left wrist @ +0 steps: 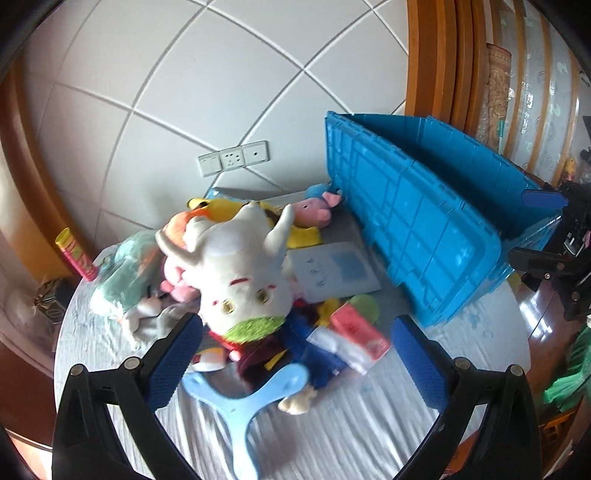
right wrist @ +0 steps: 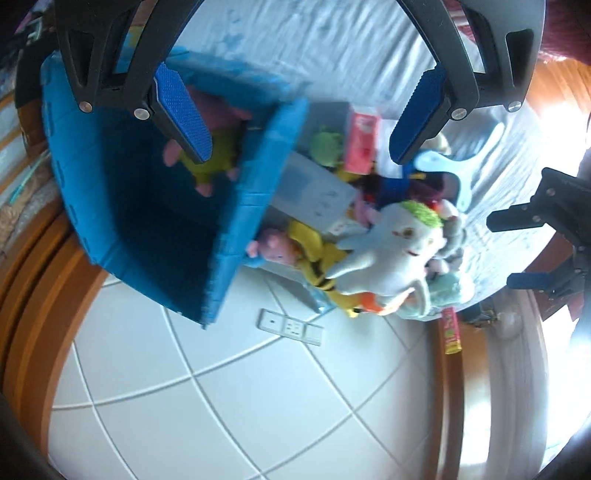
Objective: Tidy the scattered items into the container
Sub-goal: 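Move the right gripper back over the toy pile toward the white cow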
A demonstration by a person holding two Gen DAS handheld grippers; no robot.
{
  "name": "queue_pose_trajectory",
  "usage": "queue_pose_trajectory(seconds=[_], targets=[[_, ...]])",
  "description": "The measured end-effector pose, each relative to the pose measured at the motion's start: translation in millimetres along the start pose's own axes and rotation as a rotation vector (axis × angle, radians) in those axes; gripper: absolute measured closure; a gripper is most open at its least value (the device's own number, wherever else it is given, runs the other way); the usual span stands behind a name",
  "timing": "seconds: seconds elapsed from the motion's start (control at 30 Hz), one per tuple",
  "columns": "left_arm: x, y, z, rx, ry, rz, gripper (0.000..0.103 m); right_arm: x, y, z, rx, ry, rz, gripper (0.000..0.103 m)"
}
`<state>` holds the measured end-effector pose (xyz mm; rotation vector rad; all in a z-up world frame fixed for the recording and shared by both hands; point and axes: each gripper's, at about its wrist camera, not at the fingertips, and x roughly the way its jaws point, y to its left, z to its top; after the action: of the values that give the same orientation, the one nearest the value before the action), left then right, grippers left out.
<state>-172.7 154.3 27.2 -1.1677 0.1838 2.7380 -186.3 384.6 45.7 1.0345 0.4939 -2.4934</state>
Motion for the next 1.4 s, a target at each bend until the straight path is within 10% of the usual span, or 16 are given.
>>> queue_pose_trajectory(seconds=[0.5,1.4], targets=[[-15,90,-64,-0.092,0.055,0.041,0.000,33,97,-10,-0.028,0.110,0.110,0.005],[71,159,-66,-0.246,0.155,0.043,0.000,128,84,11,0.050,0.187,0.208,0.001]])
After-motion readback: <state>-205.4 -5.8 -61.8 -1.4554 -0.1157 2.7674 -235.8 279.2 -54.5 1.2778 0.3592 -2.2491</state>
